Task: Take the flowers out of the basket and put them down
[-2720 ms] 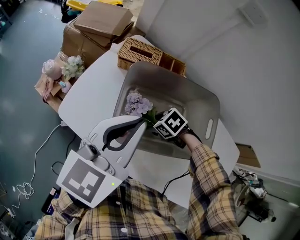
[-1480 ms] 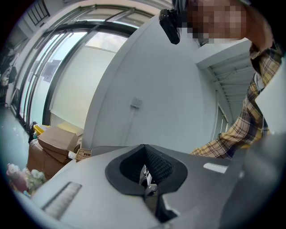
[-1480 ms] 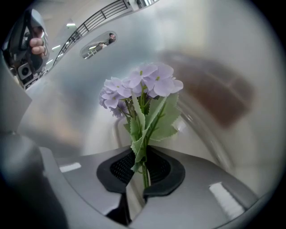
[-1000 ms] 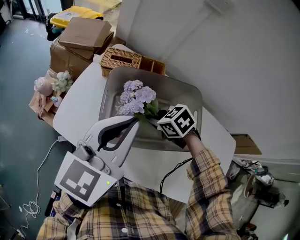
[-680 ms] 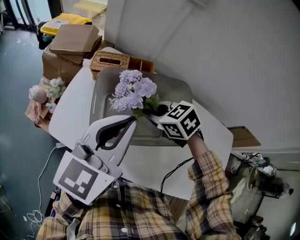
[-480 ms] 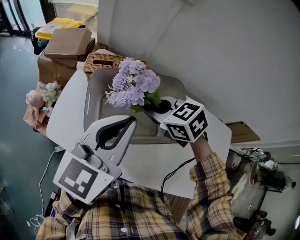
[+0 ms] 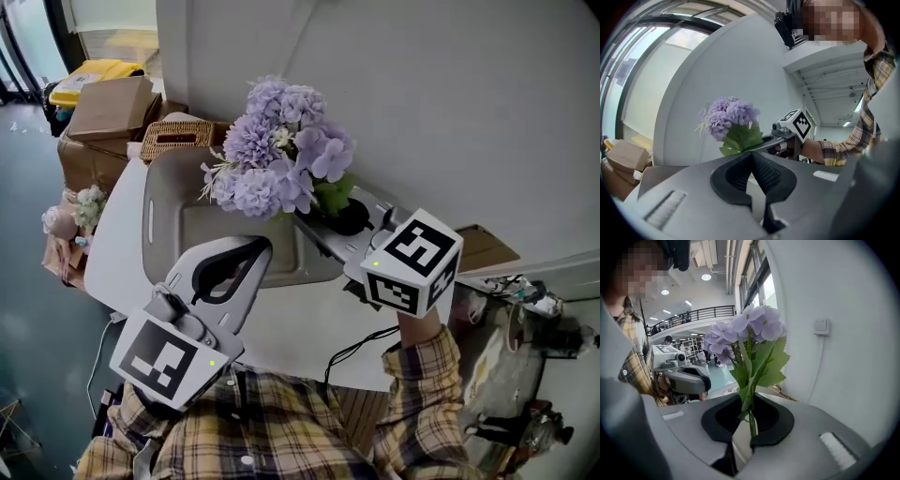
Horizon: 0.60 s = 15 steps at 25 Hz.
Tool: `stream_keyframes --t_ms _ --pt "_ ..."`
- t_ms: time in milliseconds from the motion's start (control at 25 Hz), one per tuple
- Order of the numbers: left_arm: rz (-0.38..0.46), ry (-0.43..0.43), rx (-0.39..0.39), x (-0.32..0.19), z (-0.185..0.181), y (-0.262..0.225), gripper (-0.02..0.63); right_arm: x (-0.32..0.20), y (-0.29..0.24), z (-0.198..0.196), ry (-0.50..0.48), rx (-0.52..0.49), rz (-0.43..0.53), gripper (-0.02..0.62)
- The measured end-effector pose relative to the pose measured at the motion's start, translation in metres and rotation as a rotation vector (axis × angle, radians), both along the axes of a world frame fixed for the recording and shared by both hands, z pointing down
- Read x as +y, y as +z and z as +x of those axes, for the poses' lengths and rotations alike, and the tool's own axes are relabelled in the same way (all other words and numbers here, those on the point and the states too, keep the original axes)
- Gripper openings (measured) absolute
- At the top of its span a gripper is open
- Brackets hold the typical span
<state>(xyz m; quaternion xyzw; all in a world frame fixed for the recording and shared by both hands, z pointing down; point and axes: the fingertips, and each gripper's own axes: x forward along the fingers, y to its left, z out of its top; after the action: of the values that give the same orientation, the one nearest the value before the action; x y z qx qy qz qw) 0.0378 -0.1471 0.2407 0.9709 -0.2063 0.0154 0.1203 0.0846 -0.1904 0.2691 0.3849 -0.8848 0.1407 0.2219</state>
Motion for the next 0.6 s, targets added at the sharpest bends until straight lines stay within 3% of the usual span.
stream_keyframes --t_ms 360,600 --pt "0.015 0.098 -0.003 0.016 0.036 0.003 0.012 0.044 -0.062 0.061 0.185 -0.050 0.165 0.048" --pt "0.029 0.182 0.005 0.032 0.069 0.000 0.012 0.088 -0.053 0.133 0.385 -0.056 0.140 0.048"
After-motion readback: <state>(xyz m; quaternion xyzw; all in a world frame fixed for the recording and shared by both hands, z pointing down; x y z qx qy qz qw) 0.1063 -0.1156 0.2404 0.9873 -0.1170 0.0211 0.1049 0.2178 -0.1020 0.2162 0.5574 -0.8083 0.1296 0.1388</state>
